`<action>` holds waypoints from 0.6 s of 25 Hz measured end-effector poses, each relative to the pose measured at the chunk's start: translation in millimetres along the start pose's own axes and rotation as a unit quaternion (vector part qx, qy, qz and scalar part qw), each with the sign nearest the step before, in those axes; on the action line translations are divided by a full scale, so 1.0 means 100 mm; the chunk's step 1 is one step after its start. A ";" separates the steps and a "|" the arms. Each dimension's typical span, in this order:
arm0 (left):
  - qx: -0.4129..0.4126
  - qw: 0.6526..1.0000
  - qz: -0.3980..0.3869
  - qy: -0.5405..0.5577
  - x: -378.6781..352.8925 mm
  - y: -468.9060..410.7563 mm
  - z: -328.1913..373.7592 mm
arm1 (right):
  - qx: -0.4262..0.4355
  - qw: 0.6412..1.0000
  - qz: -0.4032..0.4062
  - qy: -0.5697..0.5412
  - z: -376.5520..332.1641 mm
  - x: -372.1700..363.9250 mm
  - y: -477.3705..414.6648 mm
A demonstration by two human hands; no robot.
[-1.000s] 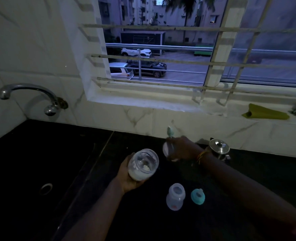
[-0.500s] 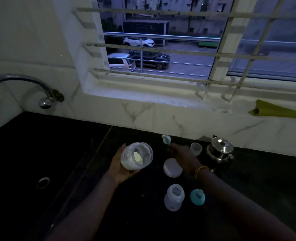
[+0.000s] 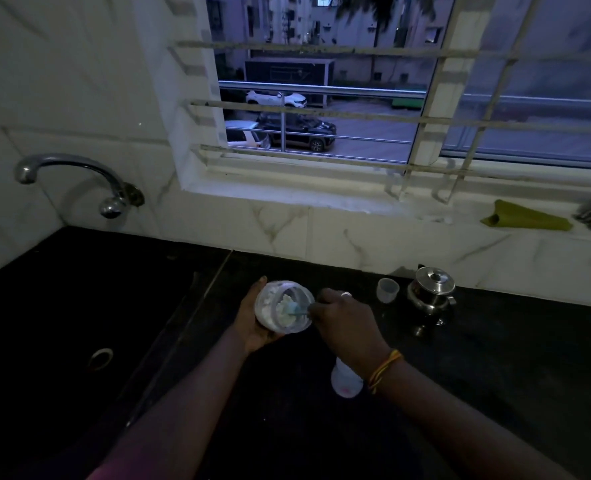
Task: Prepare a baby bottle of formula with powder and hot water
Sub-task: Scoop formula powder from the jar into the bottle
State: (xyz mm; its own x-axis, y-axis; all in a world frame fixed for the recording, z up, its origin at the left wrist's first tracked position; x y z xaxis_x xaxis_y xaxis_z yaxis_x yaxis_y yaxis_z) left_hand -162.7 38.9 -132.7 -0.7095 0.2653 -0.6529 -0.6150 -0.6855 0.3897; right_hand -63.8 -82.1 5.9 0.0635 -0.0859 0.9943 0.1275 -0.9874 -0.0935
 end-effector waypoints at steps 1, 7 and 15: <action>0.008 1.000 -0.005 -0.010 -0.04 0.01 -0.02 | 0.006 1.000 0.007 0.010 -0.04 -0.04 0.00; 0.056 0.991 0.026 -0.117 -0.15 0.10 -0.05 | 0.045 0.998 -0.019 0.041 -0.11 -0.30 -0.04; 0.080 0.978 0.058 -0.185 -0.14 0.20 -0.09 | 0.012 0.992 -0.064 -0.111 -0.03 -0.56 -0.07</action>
State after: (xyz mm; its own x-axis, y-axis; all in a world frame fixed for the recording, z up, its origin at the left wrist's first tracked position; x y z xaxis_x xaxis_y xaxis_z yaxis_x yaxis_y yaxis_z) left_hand -161.6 15.7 -121.3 -0.8351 0.4398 -0.3305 -0.5485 -0.6186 0.5626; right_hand -71.4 -70.9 -49.1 0.2618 0.0736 0.9623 0.1724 -0.9846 0.0284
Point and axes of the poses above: each hand's wrist, its own y-axis away from the middle knuckle, its own x-axis out of the back of the hand, z = x × y, the point moved 6 cm from there along -y, towards the middle knuckle, and after that the axes turned 9 degrees about -z, right-handed, at the moved point
